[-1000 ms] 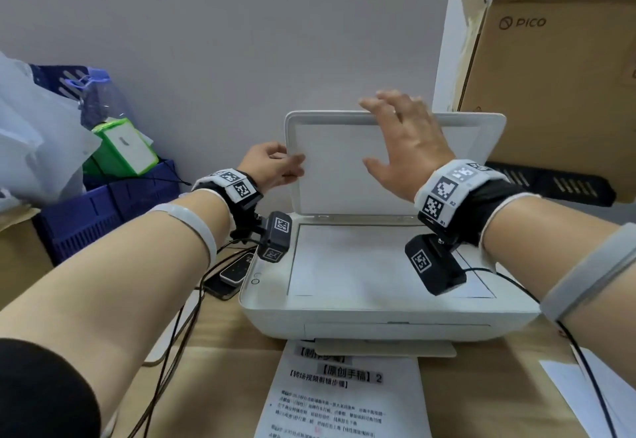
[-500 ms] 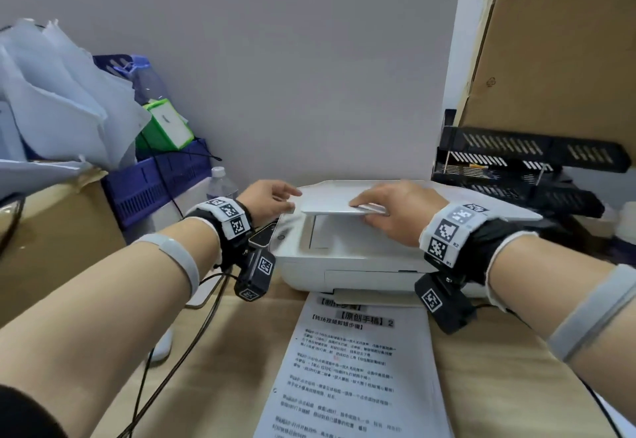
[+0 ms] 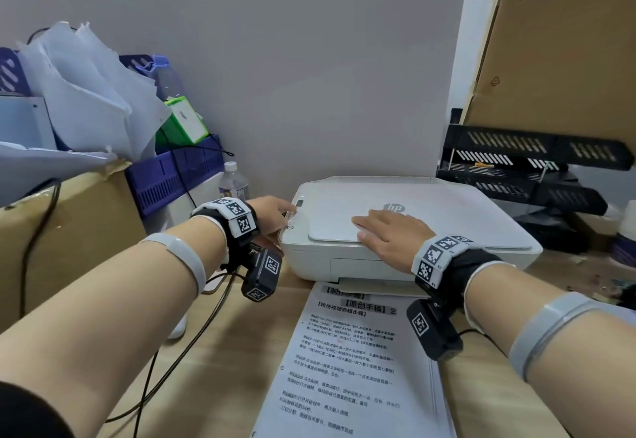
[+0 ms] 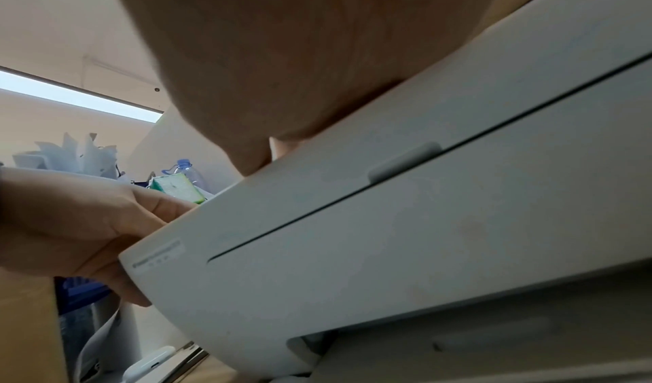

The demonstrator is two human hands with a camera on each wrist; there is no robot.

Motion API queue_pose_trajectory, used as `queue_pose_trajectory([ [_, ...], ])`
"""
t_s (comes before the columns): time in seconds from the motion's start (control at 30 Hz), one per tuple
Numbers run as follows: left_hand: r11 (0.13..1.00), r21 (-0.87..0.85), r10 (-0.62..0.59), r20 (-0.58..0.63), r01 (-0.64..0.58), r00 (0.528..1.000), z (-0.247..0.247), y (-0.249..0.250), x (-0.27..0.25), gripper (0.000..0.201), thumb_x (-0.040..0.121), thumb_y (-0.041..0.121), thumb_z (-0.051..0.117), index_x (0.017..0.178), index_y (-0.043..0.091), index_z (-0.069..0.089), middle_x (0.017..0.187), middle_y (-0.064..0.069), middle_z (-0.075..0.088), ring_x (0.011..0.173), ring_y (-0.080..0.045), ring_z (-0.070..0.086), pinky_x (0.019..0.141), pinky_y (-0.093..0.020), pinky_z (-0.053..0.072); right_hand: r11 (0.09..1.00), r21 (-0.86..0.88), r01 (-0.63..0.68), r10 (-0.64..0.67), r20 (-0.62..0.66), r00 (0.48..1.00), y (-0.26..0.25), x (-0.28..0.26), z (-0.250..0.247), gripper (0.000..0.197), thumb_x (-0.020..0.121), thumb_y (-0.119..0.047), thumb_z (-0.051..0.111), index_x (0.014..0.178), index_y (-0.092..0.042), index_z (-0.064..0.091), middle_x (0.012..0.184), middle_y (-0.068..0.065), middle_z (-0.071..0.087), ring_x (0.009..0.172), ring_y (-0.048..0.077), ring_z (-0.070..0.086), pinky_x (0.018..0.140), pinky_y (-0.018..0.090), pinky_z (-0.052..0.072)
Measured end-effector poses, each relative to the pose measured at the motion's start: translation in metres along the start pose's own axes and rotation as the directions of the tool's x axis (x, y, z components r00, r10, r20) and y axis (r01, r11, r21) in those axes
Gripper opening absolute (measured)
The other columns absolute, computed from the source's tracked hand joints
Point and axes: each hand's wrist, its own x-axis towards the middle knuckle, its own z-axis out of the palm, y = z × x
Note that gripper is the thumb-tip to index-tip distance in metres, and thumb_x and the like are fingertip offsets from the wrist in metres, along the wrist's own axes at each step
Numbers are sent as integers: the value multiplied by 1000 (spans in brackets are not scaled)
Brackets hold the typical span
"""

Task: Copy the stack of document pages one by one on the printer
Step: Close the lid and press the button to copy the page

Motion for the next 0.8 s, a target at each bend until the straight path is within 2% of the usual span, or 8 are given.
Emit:
queue_pose_trajectory([
  [0.13, 1000, 9, -14, -11, 14, 1000, 2, 0, 3, 49, 98, -1, 45, 139, 26, 52, 107, -18, 70, 89, -37, 73, 84, -55, 58, 1000, -6, -8, 7, -5, 1000, -1, -1, 1, 54, 101, -57, 17, 152, -43, 22, 163, -6, 19, 150, 16, 15, 121, 47, 11],
  [0.23, 1000, 0, -17, -21, 17, 1000, 3, -2, 2, 50, 97, -2, 44, 135, 28, 55, 105, -17, 71, 89, -37, 73, 84, -55, 58, 1000, -21, -17, 17, -18, 1000, -1, -2, 4, 54, 100, -58, 15, 152, -45, 20, 163, -7, 18, 151, 16, 13, 122, 47, 10],
  [0.6, 998, -42, -51, -58, 49, 997, 10, 2, 2, 52, 95, -4, 44, 136, 27, 56, 114, -21, 68, 92, -43, 71, 84, -56, 57, 999, -27, -26, 26, -26, 999, -1, -4, 7, 54, 100, -58, 13, 152, -45, 19, 164, -8, 17, 151, 14, 12, 122, 45, 8],
  [0.8, 991, -127, -39, -18, 36, 999, 6, -5, 3, 55, 95, -7, 46, 141, 23, 51, 121, -14, 66, 98, -39, 70, 86, -57, 56, 999, -32, -27, 26, -21, 999, -1, -5, 8, 54, 100, -58, 11, 153, -45, 17, 164, -9, 15, 151, 14, 10, 122, 46, 8],
])
